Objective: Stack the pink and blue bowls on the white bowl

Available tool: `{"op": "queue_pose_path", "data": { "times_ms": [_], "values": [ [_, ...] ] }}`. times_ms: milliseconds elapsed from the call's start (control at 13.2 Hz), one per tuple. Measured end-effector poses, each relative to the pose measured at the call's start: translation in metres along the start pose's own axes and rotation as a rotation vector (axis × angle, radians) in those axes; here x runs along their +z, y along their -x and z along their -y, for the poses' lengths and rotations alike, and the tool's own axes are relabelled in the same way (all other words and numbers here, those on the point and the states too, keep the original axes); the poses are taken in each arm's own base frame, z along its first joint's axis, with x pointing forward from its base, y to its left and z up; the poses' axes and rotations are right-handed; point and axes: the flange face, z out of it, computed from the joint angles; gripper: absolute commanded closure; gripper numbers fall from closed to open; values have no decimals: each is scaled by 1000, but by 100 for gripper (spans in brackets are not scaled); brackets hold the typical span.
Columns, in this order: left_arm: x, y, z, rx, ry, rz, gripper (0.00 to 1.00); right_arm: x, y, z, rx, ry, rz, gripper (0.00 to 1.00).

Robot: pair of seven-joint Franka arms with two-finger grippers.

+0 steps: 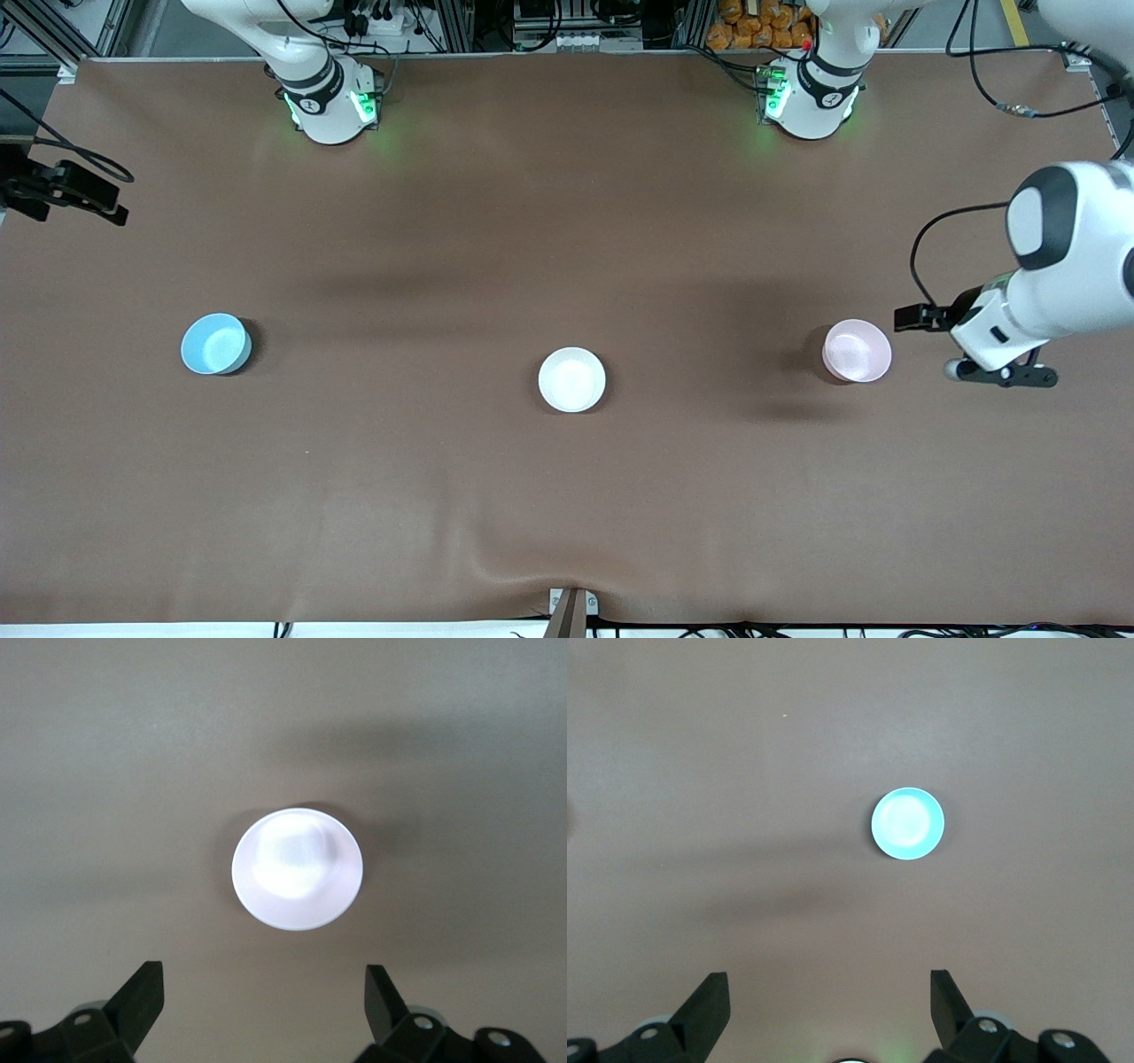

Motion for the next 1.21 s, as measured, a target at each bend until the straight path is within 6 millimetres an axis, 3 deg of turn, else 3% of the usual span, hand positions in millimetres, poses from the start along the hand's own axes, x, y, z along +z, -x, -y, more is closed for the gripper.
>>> {"op": "queue_pose_path", "data": {
  "times_ms": [303,530,682,909,1212],
  "values": [
    [63,-9,11,73,-47,-19,1,2,2,-40,74,-7,14,0],
    [89,-9,14,82,-41,5,16,3,2,-49,90,-7,15,0],
    [101,-8,15,83,-36,20,21,3,2,-53,98,-8,16,0],
    [113,-6,36,94,-27,28,31,9,0,-66,122,-10,25,0],
    [123,-5,43,102,-21,32,41,17,-14,-55,100,-2,18,0]
  ]
}}
